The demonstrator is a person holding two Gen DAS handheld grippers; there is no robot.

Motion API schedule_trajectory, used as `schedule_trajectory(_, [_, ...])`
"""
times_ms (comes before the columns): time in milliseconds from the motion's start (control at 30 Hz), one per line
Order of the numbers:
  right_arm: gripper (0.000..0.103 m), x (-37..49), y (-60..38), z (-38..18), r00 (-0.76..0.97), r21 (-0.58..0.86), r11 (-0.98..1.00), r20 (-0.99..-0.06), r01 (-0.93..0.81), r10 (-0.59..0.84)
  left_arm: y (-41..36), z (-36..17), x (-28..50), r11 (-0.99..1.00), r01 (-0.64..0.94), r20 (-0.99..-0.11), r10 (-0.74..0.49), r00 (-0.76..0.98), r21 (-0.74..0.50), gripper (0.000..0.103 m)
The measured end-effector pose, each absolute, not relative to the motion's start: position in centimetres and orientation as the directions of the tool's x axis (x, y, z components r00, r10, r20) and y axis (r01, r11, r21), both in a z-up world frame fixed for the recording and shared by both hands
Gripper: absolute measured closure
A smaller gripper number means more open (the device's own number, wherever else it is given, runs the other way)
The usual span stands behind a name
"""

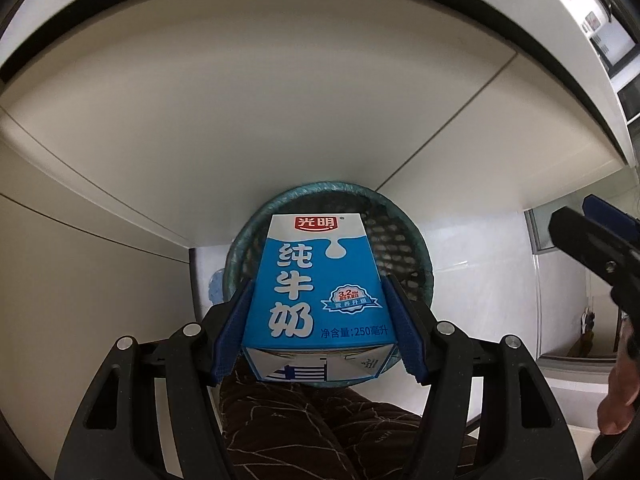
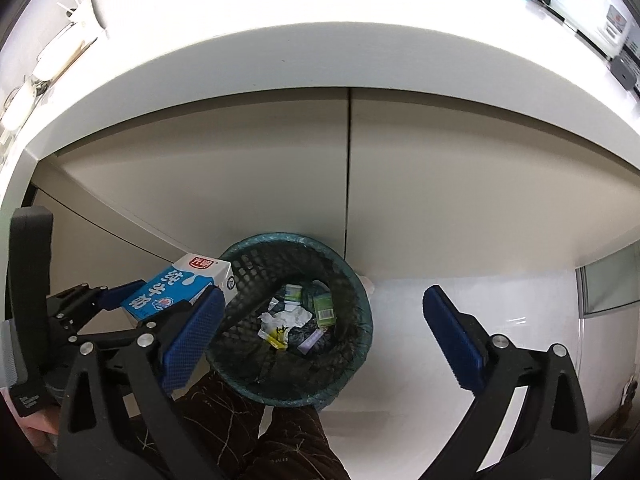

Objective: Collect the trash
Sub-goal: 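Open right gripper to drop the green-white box while left gripper releases the milk carton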

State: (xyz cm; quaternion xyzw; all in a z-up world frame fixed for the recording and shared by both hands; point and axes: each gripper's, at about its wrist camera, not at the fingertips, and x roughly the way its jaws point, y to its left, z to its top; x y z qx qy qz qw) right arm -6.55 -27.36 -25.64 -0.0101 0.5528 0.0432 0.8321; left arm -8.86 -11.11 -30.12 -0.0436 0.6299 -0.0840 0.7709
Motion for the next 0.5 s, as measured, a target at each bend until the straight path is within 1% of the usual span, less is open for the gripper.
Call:
schedule_trajectory(300, [0.008,-6.6,-28.0,-25.2,0.392,0.042,0.996,-0.918,-0.073,0.067,-12.0,-30.9,-9.0,0.980,0.103,-0.965,-0.186,0.186,-0.169,0.040])
schedule_trajectory(367, [0.008,-6.6,-28.1,-25.4,0.393,0.041,0.997,-0.917,-0.071,0.066,-12.4,-30.8,-9.2,0.980,0.113,-0.965,-0.180,0.189,-0.161,0.034])
schedule_trajectory(433, [0.008,-6.6,-28.2,-25.3,0.392,0.037,0.997,-0.918,-0.067,0.060,-12.4,-30.5,-9.5,0.981,0.111,-0.962,-0.179,0.205,-0.159,0.025])
schedule_trajectory(467, [0.008,-6.7,-28.2,-25.6,0.394,0.036,0.997,-0.917,-0.063,0.058,-12.4,-30.4,-9.6,0.981,0.110,-0.962,-0.178,0.207,-0.158,0.023])
schedule_trajectory(500, [0.008,-6.7,-28.3,-25.5,0.399,0.035,0.998,-0.915,-0.058,0.055,-12.3,-30.2,-9.7,0.981,0.110,-0.962,-0.180,0.207,-0.160,0.018])
